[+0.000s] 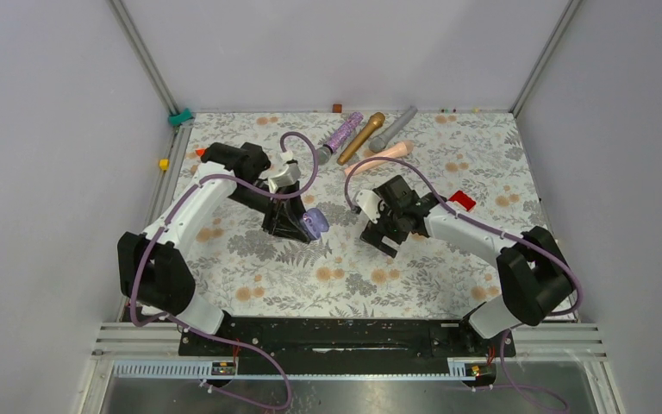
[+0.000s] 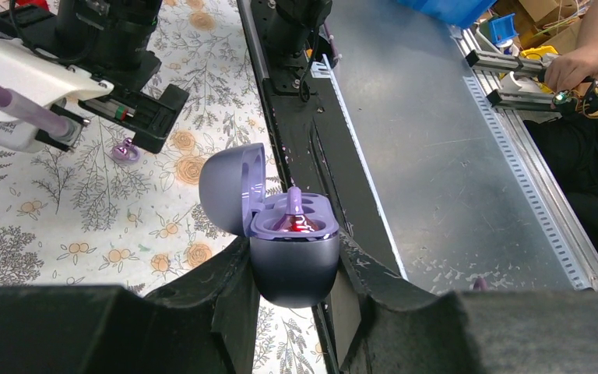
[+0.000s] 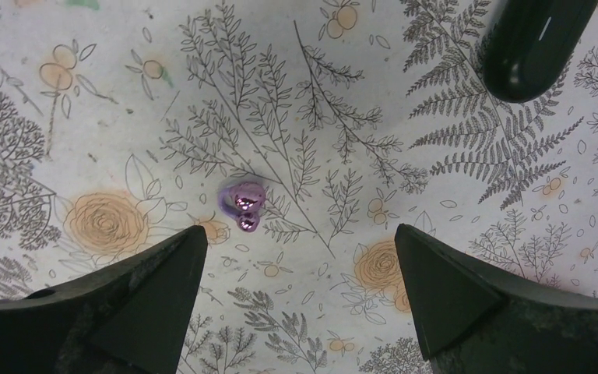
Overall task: Insert the wireless bluetooth earbuds into the charging case
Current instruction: Adjust the earbud at the center of the board.
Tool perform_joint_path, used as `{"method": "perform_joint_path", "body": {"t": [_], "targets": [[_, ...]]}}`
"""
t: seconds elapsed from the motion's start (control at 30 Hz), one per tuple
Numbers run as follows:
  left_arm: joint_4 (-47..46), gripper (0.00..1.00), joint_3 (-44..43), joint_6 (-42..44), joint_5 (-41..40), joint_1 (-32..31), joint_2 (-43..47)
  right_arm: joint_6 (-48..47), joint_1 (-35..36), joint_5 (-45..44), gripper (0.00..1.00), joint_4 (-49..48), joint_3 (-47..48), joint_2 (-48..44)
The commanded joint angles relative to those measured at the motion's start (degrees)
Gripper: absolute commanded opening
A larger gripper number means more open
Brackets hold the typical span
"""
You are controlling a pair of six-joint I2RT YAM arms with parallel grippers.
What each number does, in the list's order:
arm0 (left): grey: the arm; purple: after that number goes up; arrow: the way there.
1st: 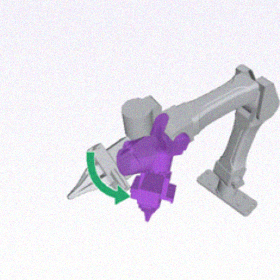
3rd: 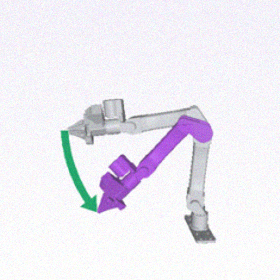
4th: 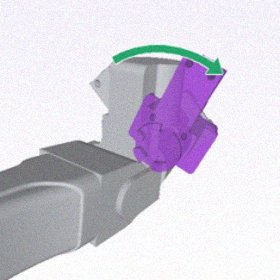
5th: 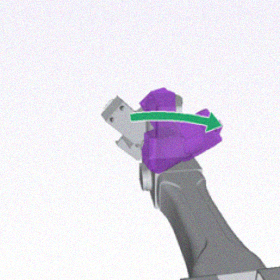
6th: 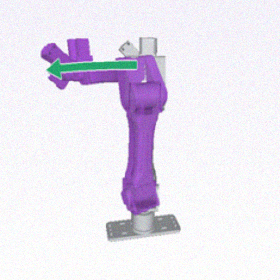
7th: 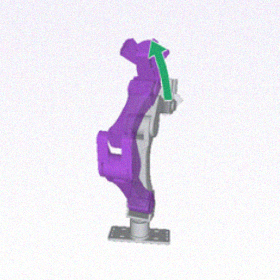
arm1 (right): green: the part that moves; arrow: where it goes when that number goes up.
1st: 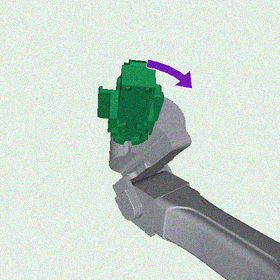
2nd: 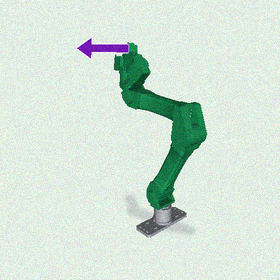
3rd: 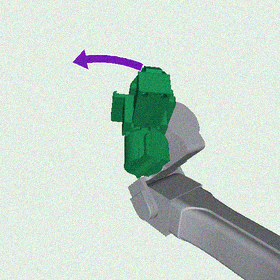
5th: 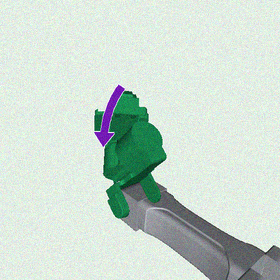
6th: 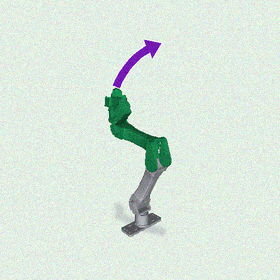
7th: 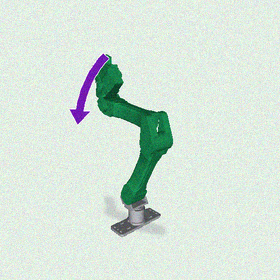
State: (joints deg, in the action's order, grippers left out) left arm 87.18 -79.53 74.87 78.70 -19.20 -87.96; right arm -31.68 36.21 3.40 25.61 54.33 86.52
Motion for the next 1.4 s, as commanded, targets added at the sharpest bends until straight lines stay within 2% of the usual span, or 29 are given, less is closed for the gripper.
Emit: {"method": "perform_joint_path", "body": {"t": [0.0, 0.13, 0.33, 0.6, 1.37], "targets": [[-2.4, 0.0, -2.3, -1.5, 1.6, 0.3, 0.1, 1.9, -0.3, -3.0, 0.98, -2.9, 2.6, 1.9], [-4.4, 0.0, -2.0, -4.0, 1.1, 0.3, 0.4, 1.8, -0.3, -3.7, 0.98, -2.9, 2.5, 2.8], [-13.1, 0.0, 0.4, -12.5, 0.3, 0.3, 2.3, 2.2, -0.3, -6.2, 0.97, -3.4, 1.9, 4.1], [-16.1, 0.0, 1.3, -15.8, -0.4, 0.3, 3.2, 2.6, -0.3, -6.1, 0.96, -4.2, 1.6, 5.0], [-16.4, 0.0, 1.7, -15.7, -0.7, 0.3, 3.6, 2.0, -0.3, -10.7, 0.95, -5.7, 0.9, 5.9]]}}
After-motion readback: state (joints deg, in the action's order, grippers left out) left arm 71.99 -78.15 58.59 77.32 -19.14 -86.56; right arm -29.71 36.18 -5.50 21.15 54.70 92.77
